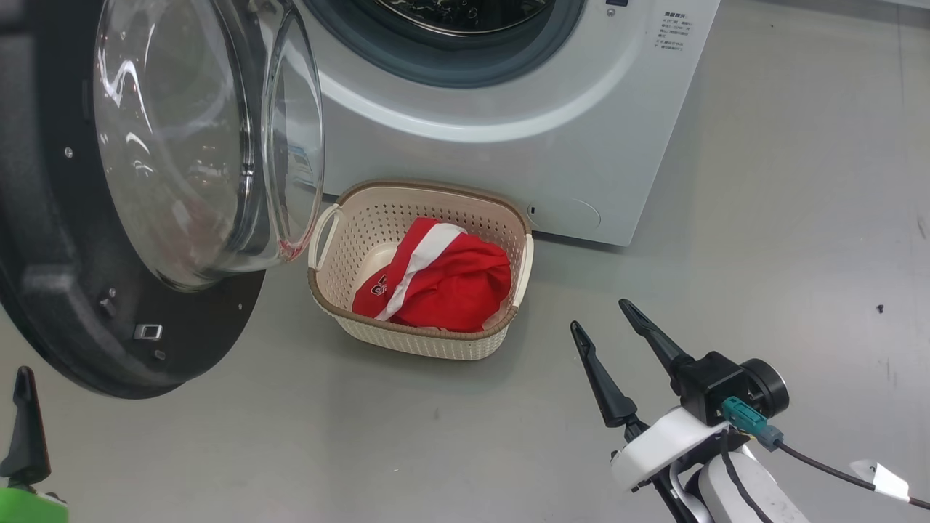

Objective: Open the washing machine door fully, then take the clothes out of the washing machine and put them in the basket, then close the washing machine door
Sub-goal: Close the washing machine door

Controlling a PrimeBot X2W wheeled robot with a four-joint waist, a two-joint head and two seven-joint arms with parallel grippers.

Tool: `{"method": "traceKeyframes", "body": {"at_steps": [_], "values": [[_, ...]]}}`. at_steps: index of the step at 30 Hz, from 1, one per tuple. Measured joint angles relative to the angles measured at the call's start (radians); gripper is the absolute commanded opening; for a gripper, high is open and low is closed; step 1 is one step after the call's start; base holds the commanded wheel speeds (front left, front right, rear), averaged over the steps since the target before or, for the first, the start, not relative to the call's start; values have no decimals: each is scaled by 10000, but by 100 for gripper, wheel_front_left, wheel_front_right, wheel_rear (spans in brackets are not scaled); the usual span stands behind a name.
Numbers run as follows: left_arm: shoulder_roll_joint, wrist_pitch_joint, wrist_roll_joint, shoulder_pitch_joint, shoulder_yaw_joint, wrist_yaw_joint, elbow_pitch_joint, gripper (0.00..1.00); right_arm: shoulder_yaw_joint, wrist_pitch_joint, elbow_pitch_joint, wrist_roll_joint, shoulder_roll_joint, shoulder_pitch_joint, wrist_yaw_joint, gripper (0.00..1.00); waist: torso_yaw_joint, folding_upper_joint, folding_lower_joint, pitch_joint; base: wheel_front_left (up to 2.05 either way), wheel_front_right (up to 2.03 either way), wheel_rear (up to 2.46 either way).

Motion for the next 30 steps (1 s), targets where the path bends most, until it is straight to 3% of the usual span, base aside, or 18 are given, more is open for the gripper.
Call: {"method": "traceKeyframes", "body": {"at_steps": [16,17,18,19,30], "values": [[2,-12,-12,-12,-13,0,165,100,10,0,-15,0,0,0,-59,100,11,0,0,47,0,0,0],[2,-12,-13,-12,-19,0,165,96,10,0,-17,0,0,0,-59,100,10,0,0,51,0,0,0],[2,-12,-29,-12,-40,0,165,55,13,0,-19,0,0,0,-59,100,7,0,0,56,0,0,0],[4,-12,-54,-13,-75,0,165,0,13,0,-19,0,0,0,-59,100,6,0,0,62,0,0,0],[98,-12,-56,-25,-295,0,215,0,27,0,-25,4,0,-1,-71,100,-1,0,0,100,0,0,0]]}}
